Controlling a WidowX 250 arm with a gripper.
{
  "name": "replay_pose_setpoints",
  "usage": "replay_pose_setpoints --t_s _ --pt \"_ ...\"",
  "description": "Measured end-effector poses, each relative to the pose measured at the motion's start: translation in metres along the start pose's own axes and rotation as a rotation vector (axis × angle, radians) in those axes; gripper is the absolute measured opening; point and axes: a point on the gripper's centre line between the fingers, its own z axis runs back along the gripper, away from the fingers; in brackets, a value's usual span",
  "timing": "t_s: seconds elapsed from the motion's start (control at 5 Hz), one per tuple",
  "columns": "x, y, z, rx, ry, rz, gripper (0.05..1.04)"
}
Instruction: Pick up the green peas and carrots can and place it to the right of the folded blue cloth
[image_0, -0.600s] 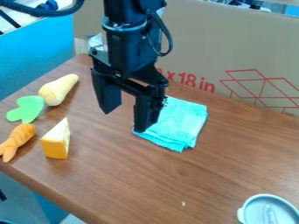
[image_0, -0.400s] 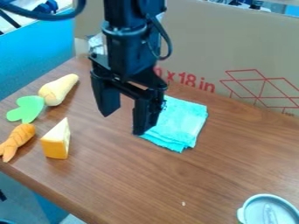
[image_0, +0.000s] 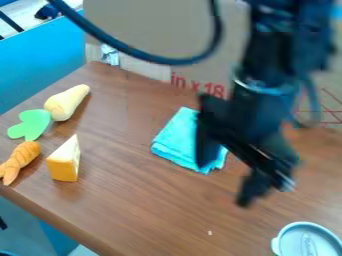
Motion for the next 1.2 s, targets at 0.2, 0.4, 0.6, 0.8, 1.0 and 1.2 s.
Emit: replay_pose_setpoints --t_s 0.2,0.4,0.6,0.8,1.0,1.2 --pt "0.005 -0.030 -0.004 -0.027 -0.028 0.032 1.001" --pt "0.006 -0.044 -0.010 -0.059 -0.034 0.110 1.001" --pt "-0.002 -0.052 -0.023 -0.025 0.001 0.179 1.001" --pt "-0.006 -0.062 -0.028 -0.001 0.006 0.206 1.001" --pt "-0.013 -0.069 -0.036 0.029 0.039 0.199 1.001" --pt "-0.014 -0.078 -0.040 0.036 0.048 0.176 1.001"
